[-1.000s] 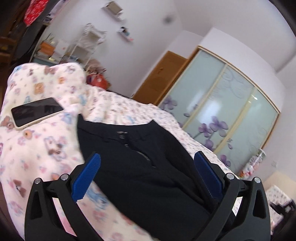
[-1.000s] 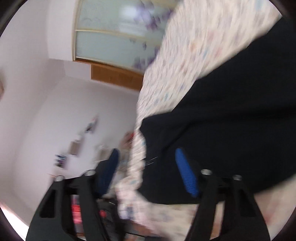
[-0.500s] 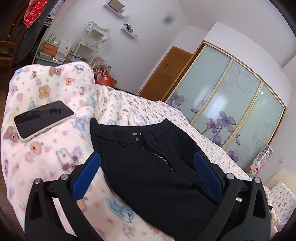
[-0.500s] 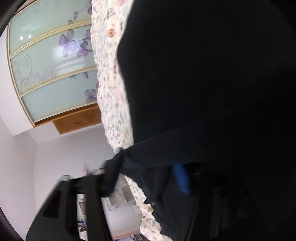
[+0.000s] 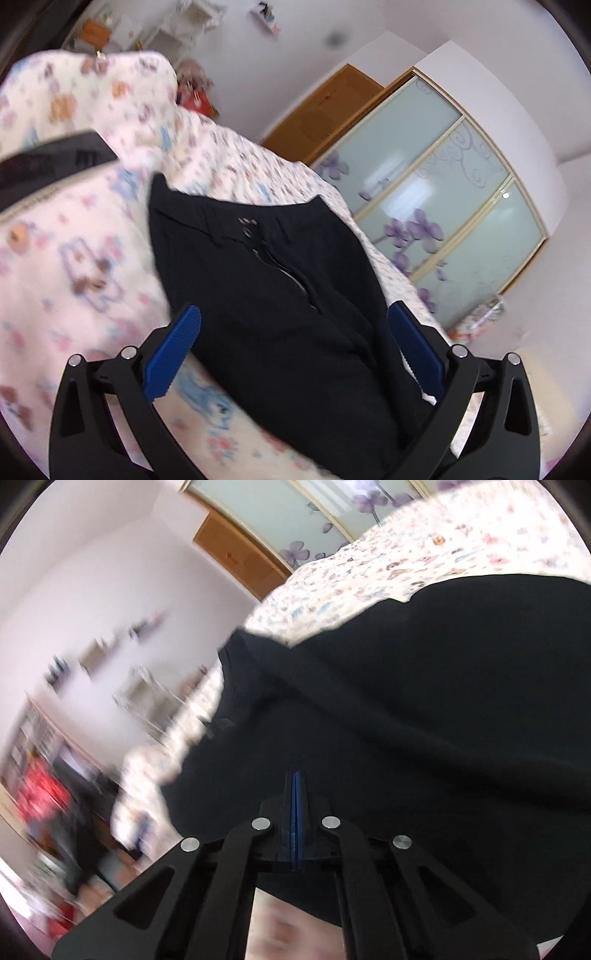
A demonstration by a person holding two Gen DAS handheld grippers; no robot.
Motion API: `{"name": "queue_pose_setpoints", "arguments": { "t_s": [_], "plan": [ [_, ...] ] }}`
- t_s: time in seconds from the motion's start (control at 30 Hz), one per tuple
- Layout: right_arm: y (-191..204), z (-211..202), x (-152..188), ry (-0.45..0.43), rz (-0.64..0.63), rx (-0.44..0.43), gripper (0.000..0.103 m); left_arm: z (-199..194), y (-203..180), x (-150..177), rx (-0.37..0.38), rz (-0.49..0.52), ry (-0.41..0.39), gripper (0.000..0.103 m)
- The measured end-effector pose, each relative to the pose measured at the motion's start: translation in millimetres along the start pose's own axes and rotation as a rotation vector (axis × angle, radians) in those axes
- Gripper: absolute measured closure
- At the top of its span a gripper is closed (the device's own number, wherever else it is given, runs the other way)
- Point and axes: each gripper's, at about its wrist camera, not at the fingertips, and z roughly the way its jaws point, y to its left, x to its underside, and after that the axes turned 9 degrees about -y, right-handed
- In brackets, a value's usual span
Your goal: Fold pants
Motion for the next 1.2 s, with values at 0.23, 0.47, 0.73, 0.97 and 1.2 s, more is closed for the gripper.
{"name": "queue_pose_setpoints", "arguments": {
  "t_s": [0.23, 0.47, 0.73, 0.97, 1.2],
  "plan": [
    [-32.9, -23.3, -15.0, -0.051, 0.34, -0.266, 0.032, 34.2, -56.2, -26.6, 0.06, 0.263, 0.111, 0.002],
    [-69.4, -4.3, -22.0, -0.124, 0.74, -0.33, 0.031, 118.1, -114.2, -31.1, -0.006, 0.446, 0.291, 0.002],
    [-104.5, 20.0, -19.3, -0.234, 0.756, -0.285, 0.099, 246.8, -167.6, 1.6, -0.23, 0.561, 0.484, 0.002],
    [-86.9, 26.2, -18.1, -0.203, 0.593, -0.257, 0.101, 326.1, -178.6, 24.8, -0.532, 0.606, 0.618, 0.002],
    [-73.8, 37.2, -11.9, -0.182, 0.573, -0.265, 0.1, 351.8, -165.8, 30.4, -0.503, 0.335, 0.665, 0.012]
  ]
}}
